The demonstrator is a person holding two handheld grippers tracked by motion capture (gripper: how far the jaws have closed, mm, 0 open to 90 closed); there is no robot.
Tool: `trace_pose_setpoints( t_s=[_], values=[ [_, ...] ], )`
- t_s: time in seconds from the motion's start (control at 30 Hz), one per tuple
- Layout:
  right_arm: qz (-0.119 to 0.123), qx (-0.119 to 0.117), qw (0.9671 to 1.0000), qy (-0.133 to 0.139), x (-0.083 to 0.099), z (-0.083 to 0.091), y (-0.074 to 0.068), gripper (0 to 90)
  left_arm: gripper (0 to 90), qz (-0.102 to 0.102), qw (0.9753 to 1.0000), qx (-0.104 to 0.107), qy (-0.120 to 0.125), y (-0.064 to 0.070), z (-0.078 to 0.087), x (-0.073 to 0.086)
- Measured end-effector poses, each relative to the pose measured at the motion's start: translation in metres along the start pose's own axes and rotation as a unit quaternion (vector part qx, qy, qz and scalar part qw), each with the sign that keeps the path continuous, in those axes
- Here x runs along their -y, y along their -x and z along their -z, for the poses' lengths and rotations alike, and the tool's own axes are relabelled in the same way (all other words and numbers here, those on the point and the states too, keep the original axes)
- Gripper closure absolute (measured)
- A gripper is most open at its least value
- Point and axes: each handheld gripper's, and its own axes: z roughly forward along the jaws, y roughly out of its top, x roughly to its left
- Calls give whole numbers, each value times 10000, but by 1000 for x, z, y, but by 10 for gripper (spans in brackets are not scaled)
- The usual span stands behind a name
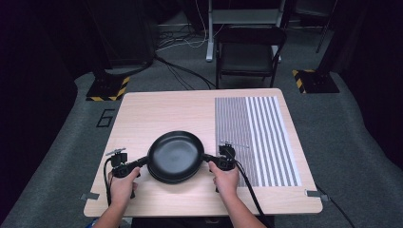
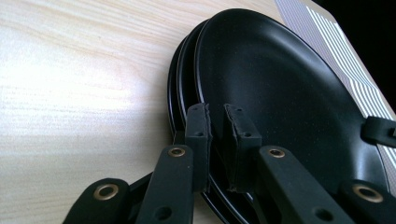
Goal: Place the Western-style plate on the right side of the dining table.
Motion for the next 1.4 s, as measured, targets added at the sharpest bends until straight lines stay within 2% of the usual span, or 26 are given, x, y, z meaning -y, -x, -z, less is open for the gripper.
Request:
trace_pose_setpoints(
  t_s=[0.13,0.17,0.27,0.3,0.37,0.4,0.5,0.67,0.77,0.83,0.93,1.0,1.03,1.13,1.27,1.4],
  values=[
    [-81,4,10000,-1,0,0,0,792,809,63,9999,-148,-24,5,-2,-2],
    [-93,2,10000,12,0,0,0,792,807,-62,9996,-266,-72,8,-2,-3],
    [-93,23,9999,41,0,1,-1,792,804,-82,9992,-387,-109,12,-4,-5],
    [-67,47,10000,57,0,1,-1,792,800,-294,9975,-602,-221,18,-6,-7],
    [-69,59,9999,53,-1,1,-1,791,796,-350,9967,-679,-273,20,-7,-9],
    [-66,55,9999,52,-1,1,-1,791,795,-325,9968,-677,-272,19,-7,-10],
    [-113,25,9999,26,-2,0,0,790,804,-85,9978,-607,-241,17,-8,-10],
    [-145,65,9998,103,-5,2,0,797,796,-40,9980,-578,-246,19,-12,-9],
    [-200,76,9996,157,-10,3,2,802,771,276,9985,-425,-207,18,-23,-6],
    [-160,106,9997,165,-12,1,4,803,770,342,9986,-383,-136,18,-26,-5],
    [-223,138,9994,236,-16,-2,4,803,769,510,9983,-265,-65,18,-29,-3],
    [-236,151,9993,267,-18,-4,5,803,772,547,9982,-240,-42,17,-29,-2],
    [-256,130,9992,270,-20,-6,6,794,774,603,9981,-135,48,15,-29,1],
    [-213,122,9991,333,-14,-6,4,703,778,676,9976,-75,156,14,-29,5],
    [-145,207,9990,362,1,-3,-3,698,776,701,9972,-83,231,15,-28,7],
    [-217,123,9990,371,11,3,-3,728,775,725,9969,-14,299,14,-28,11]
  ],
)
